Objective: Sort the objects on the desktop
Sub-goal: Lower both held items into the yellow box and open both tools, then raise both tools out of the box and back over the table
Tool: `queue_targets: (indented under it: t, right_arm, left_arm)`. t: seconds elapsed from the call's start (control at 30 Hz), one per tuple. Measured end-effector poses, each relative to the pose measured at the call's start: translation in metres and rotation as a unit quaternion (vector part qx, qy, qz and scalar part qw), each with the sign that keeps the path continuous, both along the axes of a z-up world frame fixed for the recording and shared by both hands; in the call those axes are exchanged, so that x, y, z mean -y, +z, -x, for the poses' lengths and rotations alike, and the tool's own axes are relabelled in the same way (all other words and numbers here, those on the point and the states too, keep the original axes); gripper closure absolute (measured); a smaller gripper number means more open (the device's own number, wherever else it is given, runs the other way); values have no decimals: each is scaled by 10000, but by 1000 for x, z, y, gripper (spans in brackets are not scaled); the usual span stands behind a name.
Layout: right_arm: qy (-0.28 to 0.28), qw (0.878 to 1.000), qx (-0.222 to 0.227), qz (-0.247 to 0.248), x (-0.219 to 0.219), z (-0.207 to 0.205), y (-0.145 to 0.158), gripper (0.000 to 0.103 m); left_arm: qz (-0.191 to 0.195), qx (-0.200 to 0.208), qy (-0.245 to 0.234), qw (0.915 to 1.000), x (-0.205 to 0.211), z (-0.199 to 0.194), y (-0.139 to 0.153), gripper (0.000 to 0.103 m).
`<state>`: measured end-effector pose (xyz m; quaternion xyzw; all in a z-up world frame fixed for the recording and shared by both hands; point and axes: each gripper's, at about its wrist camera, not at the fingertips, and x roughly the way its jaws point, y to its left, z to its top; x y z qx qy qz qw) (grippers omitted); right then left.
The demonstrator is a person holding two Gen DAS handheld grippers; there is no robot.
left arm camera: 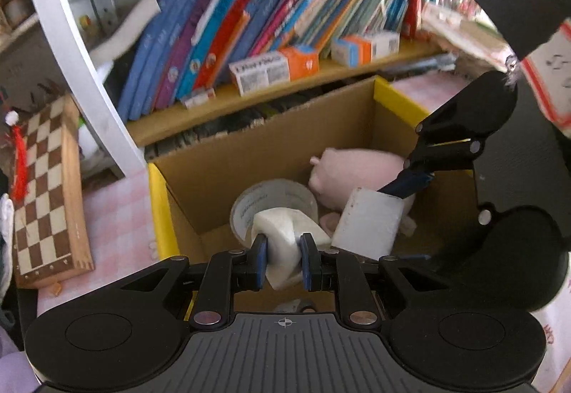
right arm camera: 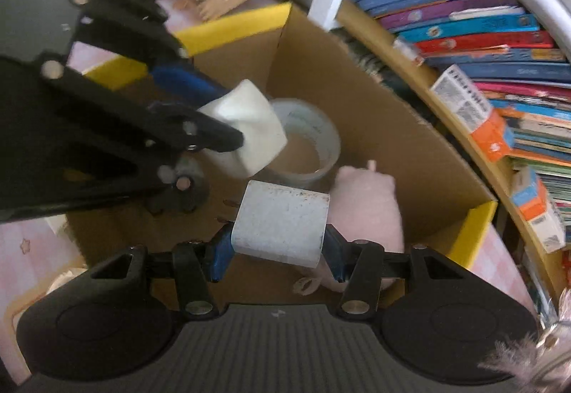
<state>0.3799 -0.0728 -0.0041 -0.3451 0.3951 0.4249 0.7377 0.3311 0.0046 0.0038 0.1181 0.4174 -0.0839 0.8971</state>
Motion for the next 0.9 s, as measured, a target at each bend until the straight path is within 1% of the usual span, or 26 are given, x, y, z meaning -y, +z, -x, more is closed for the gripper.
queue_targets:
  t: [0.17,0.47,0.53,0.6,0.67,0.7,0.77,0.8,0.83,0.9]
  right_arm:
    - [212,9994,-191,175,-7,-7,-9,53]
    - [326,9985,-398,175,-11,-10,-18,52]
    - [330,9985,-413,142,-11,-10,-17,53]
    - [326,9987,-394,67,-10,-13,-16,51]
    - [310,9988,-376,-2,-9,-13,-15,47]
    - [291,9988,-380,-41,-8,-13,-13,45]
    - [266,9989,-353,-126,-6,-12,-9,39]
    - [246,9991,-304,-177,-4,-11,-5,35]
    - [225,9992,-249,-229,-2,-10,-2,30]
    - [179,9991,-151,-342,3,-8,6,26]
  left_arm:
    - [-144,-254,-59,9996,1,-10,-7,85]
    - [-233,-377,-35,9990,-1,-16,-12,83]
    - [-253,-386,-18,9989,-1,-16,-13,81]
    - [-271,-376,-16,9989,-1,-15,-13,80]
    - [-288,-366,-15,9989,0,-14,-12,80]
    - [-297,-361,-14,9989,0,-13,-12,77]
    - [-315,-278,-39,9991,2,-8,-8,66]
    - [-336,-204,-47,9992,3,-5,-6,53]
    - [-383,-78,-36,9992,5,-1,-2,44]
    - [-393,130,15,9991,5,7,8,41]
